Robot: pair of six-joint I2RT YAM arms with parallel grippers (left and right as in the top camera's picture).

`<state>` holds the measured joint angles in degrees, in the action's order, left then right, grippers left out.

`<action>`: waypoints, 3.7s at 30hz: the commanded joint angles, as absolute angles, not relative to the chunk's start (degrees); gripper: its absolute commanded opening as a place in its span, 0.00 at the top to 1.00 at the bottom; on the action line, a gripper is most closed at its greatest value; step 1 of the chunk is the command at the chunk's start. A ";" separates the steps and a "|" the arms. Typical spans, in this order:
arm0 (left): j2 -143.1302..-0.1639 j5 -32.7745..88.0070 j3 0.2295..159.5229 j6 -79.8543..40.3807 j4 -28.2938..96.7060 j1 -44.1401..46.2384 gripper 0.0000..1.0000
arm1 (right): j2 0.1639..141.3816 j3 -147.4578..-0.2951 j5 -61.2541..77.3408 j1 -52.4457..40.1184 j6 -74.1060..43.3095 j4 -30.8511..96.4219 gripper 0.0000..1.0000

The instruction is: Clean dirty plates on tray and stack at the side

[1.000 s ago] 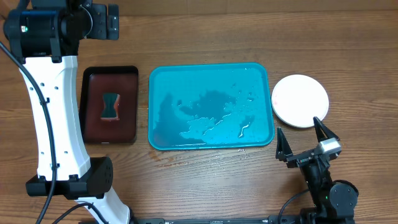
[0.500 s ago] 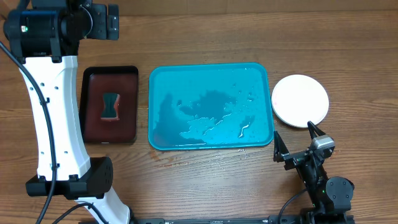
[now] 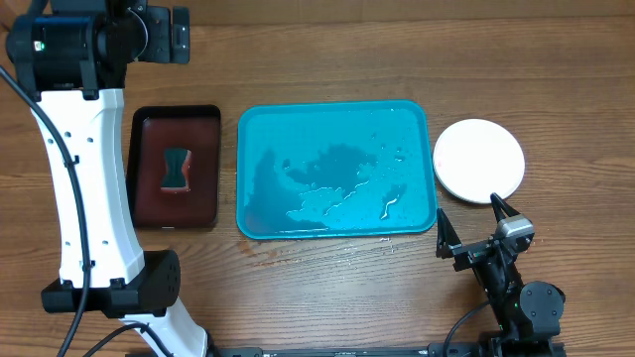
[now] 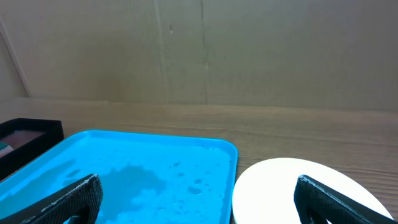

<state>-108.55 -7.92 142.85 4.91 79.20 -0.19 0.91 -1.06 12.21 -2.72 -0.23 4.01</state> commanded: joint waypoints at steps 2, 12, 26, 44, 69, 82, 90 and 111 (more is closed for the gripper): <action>-107.92 -10.17 142.65 6.59 79.59 -0.34 0.00 | 0.56 -0.47 12.23 -3.05 -0.62 3.60 0.00; -91.37 -11.11 142.54 7.53 85.34 -0.93 0.00 | 0.56 -0.47 12.25 -3.05 -0.64 3.60 0.00; -53.12 -1.41 98.76 7.53 64.45 -11.20 0.00 | 0.56 -0.47 12.23 -3.05 -0.64 3.60 0.00; -17.93 4.40 23.11 6.63 5.52 -4.75 0.00 | 0.56 -0.47 12.23 -3.05 -0.62 3.60 0.00; -0.27 4.05 0.27 5.74 4.16 -2.96 0.00 | 0.56 -0.47 12.25 -3.05 -0.64 3.60 0.00; -0.27 4.05 0.27 5.74 4.16 -2.96 0.00 | 0.56 -0.47 12.25 -3.05 -0.62 3.60 0.00; -0.27 4.05 0.27 5.74 4.16 -2.96 0.00 | 0.56 -0.47 12.23 -3.05 -0.64 3.60 0.00; -0.27 4.05 0.27 5.74 4.16 -2.96 0.00 | 0.56 -0.47 12.25 -3.05 -0.62 3.60 0.00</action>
<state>-0.99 3.88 0.49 6.35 4.10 -3.36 0.91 -1.06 12.23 -2.72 -0.40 3.92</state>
